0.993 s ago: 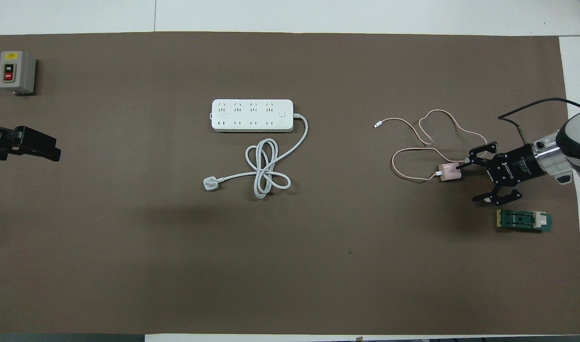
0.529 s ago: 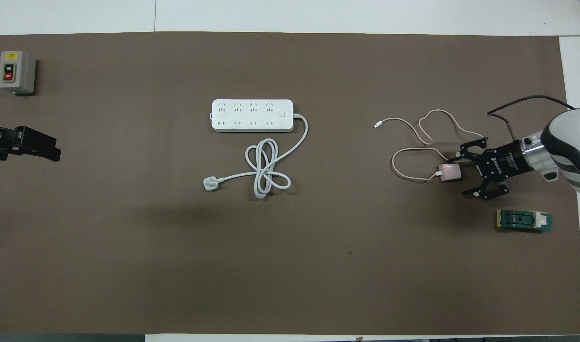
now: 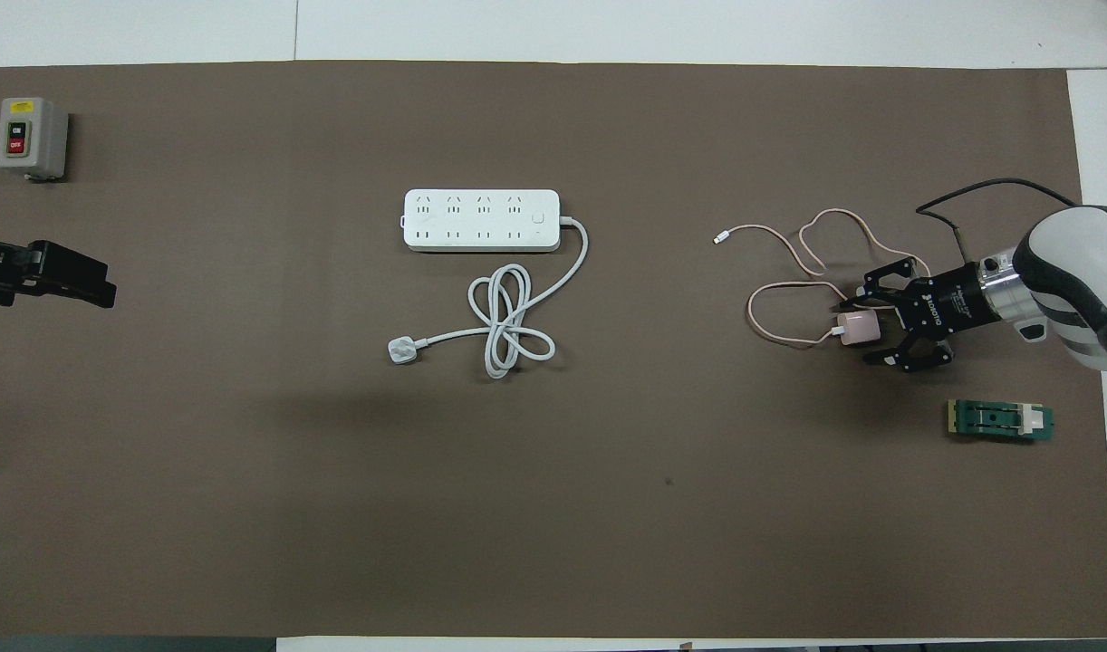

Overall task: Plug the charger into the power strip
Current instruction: 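Lower the right gripper onto the pink charger and close it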

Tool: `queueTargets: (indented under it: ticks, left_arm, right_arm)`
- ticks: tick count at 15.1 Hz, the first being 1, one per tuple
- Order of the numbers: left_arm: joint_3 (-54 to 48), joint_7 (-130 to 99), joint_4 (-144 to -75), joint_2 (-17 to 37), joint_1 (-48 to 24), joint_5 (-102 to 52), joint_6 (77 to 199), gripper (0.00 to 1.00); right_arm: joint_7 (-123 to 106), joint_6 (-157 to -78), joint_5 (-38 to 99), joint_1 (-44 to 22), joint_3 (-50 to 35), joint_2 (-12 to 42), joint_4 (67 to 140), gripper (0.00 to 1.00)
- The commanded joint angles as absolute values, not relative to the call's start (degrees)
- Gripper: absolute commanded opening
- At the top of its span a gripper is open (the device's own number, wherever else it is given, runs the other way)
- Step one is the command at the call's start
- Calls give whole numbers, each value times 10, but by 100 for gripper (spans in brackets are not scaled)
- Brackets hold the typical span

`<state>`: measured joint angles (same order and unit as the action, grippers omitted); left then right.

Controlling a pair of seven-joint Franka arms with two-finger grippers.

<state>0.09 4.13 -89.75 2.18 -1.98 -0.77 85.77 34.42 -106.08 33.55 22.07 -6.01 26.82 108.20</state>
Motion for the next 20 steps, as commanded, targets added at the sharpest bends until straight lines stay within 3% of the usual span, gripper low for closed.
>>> queueTargets:
  ticks: [1, 9, 11, 12, 13, 15, 20]
  left_arm:
    - [4, 37, -910, 11, -21, -12, 860, 100]
    - [4, 37, -910, 11, -20, -12, 860, 100]
    - [4, 38, -910, 11, -21, -12, 861, 100]
    - [4, 37, -910, 11, -20, -12, 860, 100]
    - [4, 37, -910, 11, -21, -12, 861, 100]
    - [4, 38, -910, 11, -20, -12, 860, 100]
    - [4, 38, -910, 11, -20, -12, 860, 100]
  right_arm:
    - [346, -1072, 346, 229, -62, 272, 1091, 80]
    - [345, -1092, 368, 237, -62, 271, 1103, 73]
    - [345, -1092, 371, 238, -61, 271, 1103, 62]
    - [344, -1091, 371, 238, -61, 271, 1103, 52]
    - [341, -1091, 371, 239, -61, 271, 1103, 38]
    - [338, -1091, 371, 241, -61, 270, 1103, 0]
    - [338, -1071, 371, 241, -62, 269, 1097, 0]
